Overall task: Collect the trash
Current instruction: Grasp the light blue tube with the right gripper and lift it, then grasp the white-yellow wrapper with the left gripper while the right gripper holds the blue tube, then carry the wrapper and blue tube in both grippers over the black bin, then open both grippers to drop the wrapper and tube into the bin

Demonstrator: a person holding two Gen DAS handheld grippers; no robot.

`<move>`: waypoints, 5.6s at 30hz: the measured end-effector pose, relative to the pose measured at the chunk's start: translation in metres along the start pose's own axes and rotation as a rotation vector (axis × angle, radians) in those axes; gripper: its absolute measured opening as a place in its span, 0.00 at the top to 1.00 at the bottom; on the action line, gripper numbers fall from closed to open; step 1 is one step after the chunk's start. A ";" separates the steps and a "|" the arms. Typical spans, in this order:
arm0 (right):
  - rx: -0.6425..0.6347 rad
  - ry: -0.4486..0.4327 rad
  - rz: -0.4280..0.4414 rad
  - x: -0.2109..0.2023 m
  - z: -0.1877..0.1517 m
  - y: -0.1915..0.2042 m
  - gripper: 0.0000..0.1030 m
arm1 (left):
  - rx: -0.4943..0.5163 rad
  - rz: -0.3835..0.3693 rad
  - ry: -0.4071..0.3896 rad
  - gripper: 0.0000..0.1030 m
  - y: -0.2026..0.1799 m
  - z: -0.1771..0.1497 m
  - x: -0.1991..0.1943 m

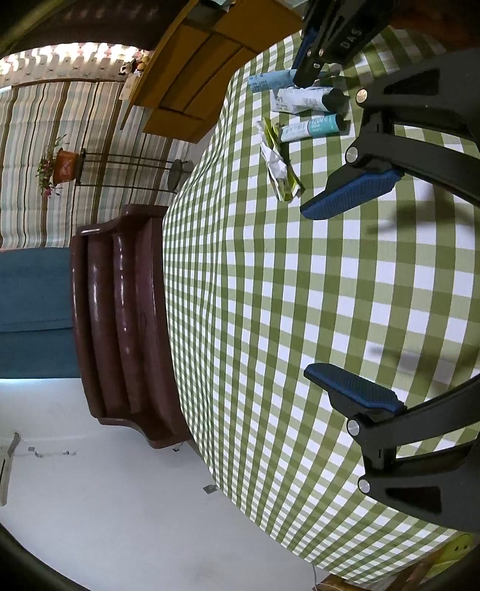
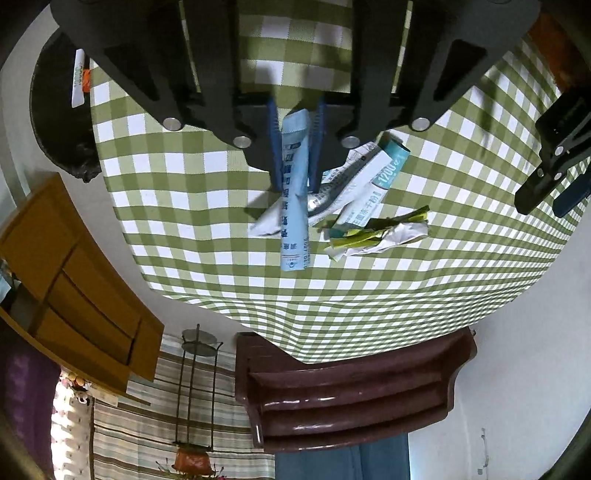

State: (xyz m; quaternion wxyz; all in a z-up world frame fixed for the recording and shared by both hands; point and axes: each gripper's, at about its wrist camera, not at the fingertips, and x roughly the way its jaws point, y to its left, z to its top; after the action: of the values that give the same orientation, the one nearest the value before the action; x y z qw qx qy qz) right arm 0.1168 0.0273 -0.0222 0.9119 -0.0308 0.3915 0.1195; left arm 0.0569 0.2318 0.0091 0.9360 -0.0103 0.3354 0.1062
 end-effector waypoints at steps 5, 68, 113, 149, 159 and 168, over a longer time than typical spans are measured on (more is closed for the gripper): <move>0.015 -0.013 -0.004 -0.005 0.000 -0.007 0.86 | 0.015 -0.018 0.001 0.25 -0.016 0.005 0.003; 0.094 0.041 -0.013 0.010 0.003 -0.063 0.86 | 0.168 -0.283 0.235 0.64 -0.073 0.032 0.077; 0.183 -0.081 -0.086 -0.083 -0.039 -0.115 0.86 | 0.123 -0.350 0.031 0.82 -0.111 0.024 -0.029; 0.272 -0.139 -0.351 -0.112 -0.088 -0.227 0.86 | 0.390 -0.495 0.024 0.82 -0.295 -0.019 -0.043; 0.308 -0.120 -0.363 -0.105 -0.095 -0.240 0.84 | 0.431 -0.487 0.032 0.73 -0.312 -0.027 -0.035; 0.312 -0.134 -0.377 -0.107 -0.096 -0.240 0.66 | 0.418 -0.481 0.023 0.53 -0.315 -0.024 -0.036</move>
State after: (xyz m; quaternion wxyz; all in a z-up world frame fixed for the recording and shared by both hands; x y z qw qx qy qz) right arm 0.0358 -0.2408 -0.0198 0.9357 0.0458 0.3313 -0.1125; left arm 0.0793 -0.0855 -0.0030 0.9123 0.1021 0.3485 -0.1893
